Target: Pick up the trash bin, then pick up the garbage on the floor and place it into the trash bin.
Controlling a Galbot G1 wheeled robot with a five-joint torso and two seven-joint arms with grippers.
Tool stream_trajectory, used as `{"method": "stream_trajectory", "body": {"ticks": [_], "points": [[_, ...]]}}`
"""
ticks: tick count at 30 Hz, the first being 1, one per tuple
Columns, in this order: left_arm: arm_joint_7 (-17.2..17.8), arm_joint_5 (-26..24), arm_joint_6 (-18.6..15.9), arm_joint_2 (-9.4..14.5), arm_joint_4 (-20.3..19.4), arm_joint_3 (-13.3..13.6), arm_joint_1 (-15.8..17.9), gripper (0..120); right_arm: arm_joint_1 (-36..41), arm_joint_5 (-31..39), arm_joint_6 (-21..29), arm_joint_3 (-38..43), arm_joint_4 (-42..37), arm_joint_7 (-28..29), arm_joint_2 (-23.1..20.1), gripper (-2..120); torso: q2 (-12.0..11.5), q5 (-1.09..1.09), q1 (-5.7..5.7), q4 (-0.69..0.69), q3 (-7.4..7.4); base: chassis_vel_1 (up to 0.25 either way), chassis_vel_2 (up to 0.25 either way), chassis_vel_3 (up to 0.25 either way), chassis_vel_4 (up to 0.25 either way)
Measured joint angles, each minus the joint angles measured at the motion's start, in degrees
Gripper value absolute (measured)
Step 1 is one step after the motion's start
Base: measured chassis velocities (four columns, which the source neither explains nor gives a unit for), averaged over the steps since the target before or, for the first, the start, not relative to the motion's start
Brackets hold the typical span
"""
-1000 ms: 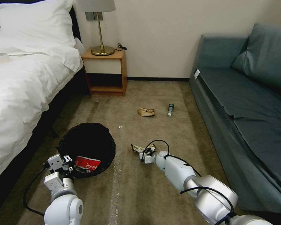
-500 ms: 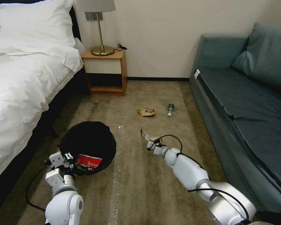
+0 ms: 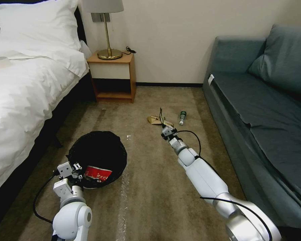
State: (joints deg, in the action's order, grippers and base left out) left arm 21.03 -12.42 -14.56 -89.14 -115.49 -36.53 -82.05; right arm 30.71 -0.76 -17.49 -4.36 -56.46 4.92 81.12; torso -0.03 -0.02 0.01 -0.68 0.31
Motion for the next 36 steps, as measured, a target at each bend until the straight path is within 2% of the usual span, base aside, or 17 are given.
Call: {"method": "stream_trajectory", "body": {"ticks": [3, 6, 7, 9, 11, 19, 25, 36], "points": [[0.00, 0.04, 0.01, 0.07, 0.18, 0.16, 0.24, 4, 2.13, 7.72, 1.44, -5.24, -11.05, 1.03, -0.94, 0, 0.00, 0.00, 0.00, 0.00, 0.00, 0.000, 0.000, 0.000, 0.000], [-0.01, 0.04, 0.01, 0.10, 0.18, 0.18, 0.25, 4, 2.79, 10.05, 2.40, -6.83, -14.58, 1.50, -1.28, 0, 0.01, 0.00, 0.00, 0.00, 0.00, 0.000, 0.000, 0.000, 0.000], [-0.02, 0.02, 0.01, 0.15, 0.20, 0.15, 0.25, 4, 3.62, 12.91, 3.87, -8.66, -19.10, 2.17, -1.72, 0, 0.01, 0.00, 0.00, 0.00, 0.00, 0.000, 0.000, 0.000, 0.000], [-0.02, 0.00, 0.02, 0.17, 0.21, 0.07, 0.22, 4, 4.13, 14.63, 4.87, -9.74, -21.89, 2.81, -1.95, 0, 0.01, 0.00, 0.00, 0.00, 0.00, 0.000, 0.000, 0.000, 0.000], [-0.05, -0.11, 0.17, 0.22, 0.21, -0.08, -0.01, 4, 5.40, 18.56, 7.50, -13.07, -28.78, 4.69, -2.88, 0, 0.01, 0.00, 0.00, -0.01, 0.00, 0.000, 0.000, 0.000, 0.000], [-0.09, -0.09, 0.33, -0.21, 0.20, -0.04, 0.17, 4, 7.59, 22.87, 10.53, -19.75, -39.63, 7.75, -4.23, 0, 0.01, 0.00, 0.00, -0.01, 0.00, 0.000, 0.000, 0.000, 0.000], [-0.10, -0.06, 0.34, -0.51, 0.23, 0.08, 0.40, 4, 8.75, 22.76, 10.66, -23.64, -41.09, 8.17, -4.42, 0, 0.01, 0.00, 0.00, -0.01, 0.01, 0.000, 0.000, 0.000, 0.000], [-0.11, 0.10, 0.34, -0.69, -0.08, 0.05, 0.28, 4, 9.92, 20.35, 8.22, -25.36, -35.99, 6.66, -3.32, 0, 0.01, 0.00, 0.00, -0.01, 0.01, 0.000, 0.000, 0.000, 0.000]]}}
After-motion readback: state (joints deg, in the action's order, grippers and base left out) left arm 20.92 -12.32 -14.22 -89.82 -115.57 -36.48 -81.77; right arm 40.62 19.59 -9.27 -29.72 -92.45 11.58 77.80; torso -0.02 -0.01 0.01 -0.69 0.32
